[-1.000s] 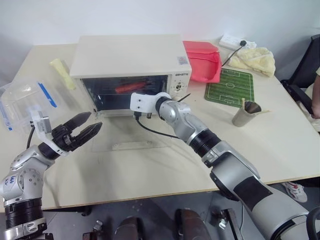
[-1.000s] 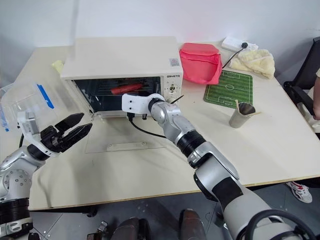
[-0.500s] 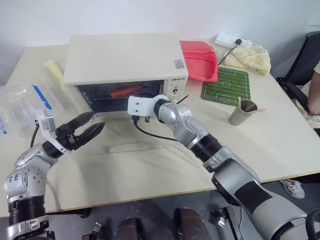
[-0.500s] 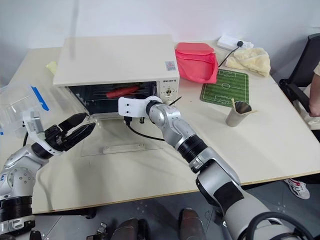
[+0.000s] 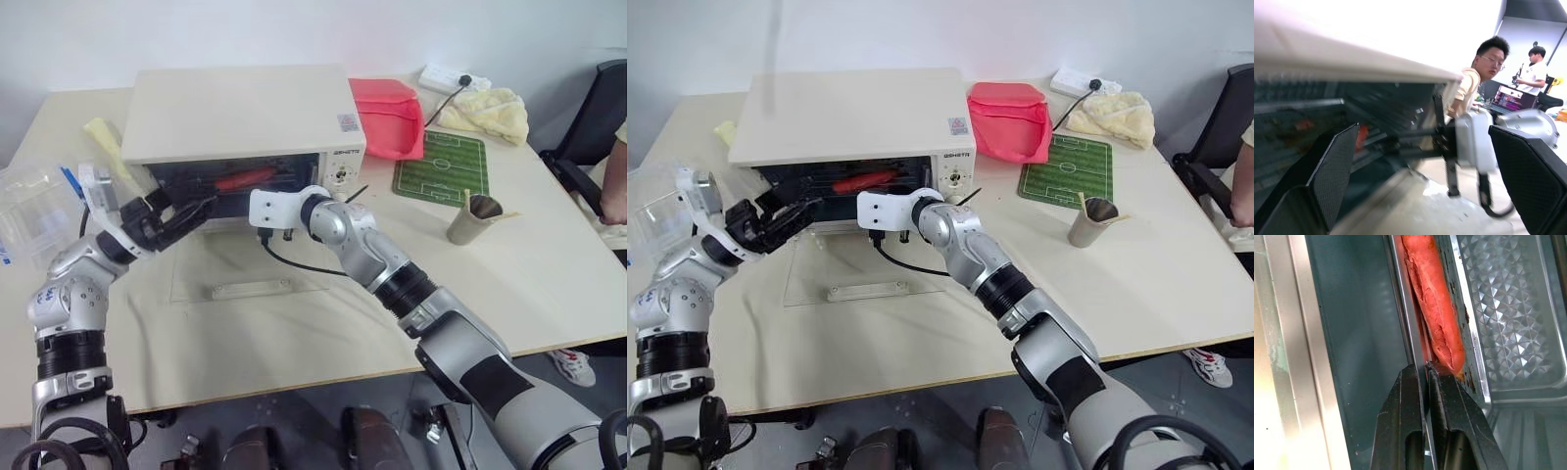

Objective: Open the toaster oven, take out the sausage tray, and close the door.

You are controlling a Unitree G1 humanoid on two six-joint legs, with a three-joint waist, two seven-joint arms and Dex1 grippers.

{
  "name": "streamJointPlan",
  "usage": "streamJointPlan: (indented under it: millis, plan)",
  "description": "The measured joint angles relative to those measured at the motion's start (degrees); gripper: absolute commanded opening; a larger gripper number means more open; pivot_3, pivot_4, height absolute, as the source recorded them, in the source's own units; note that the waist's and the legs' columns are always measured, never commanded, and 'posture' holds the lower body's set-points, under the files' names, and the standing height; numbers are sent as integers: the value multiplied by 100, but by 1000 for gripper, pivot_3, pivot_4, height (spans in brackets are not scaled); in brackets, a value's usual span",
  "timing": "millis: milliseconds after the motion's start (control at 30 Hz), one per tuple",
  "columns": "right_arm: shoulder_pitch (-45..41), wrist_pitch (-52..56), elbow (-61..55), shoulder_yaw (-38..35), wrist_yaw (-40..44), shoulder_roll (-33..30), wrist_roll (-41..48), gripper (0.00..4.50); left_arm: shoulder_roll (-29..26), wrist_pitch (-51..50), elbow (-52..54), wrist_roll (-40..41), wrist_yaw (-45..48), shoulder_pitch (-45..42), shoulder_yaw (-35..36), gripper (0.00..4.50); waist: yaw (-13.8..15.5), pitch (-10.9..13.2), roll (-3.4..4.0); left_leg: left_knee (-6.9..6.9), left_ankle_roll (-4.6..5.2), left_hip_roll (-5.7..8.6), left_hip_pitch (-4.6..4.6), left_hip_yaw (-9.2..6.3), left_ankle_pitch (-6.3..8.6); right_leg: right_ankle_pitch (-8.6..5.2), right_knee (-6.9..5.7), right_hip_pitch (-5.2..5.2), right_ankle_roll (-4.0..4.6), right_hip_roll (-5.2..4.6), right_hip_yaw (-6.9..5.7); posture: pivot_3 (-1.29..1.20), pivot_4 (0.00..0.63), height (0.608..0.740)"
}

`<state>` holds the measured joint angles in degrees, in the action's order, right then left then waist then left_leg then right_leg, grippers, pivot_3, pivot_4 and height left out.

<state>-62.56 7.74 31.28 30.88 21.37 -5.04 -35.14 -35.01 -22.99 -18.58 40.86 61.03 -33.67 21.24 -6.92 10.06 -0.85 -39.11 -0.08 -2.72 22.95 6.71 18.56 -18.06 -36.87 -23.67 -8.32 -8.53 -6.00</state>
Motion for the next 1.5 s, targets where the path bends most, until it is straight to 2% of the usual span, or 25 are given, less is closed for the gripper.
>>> streamJointPlan:
  millis: [200,567,1500]
  plan:
    - [157,6,-274,6,76,-61,-54,28,-18,-23,-325,-78,131,-108,-49,4500,-20,0,0,1,0,1,2,-5,0,0,0,0,0,0,-1,0,150,740]
    - [676,130,-1326,10,625,-380,-97,28,-120,262,-1511,-487,485,-978,-213,4500,43,0,-1,-4,0,4,4,-6,0,0,0,1,0,0,-3,0,150,740]
    - [1890,-25,-3473,56,1399,-1077,-429,28,-119,436,-2048,-759,656,-1298,-257,4500,141,0,-1,-10,-2,4,4,-1,-1,0,0,1,0,-1,-4,0,150,740]
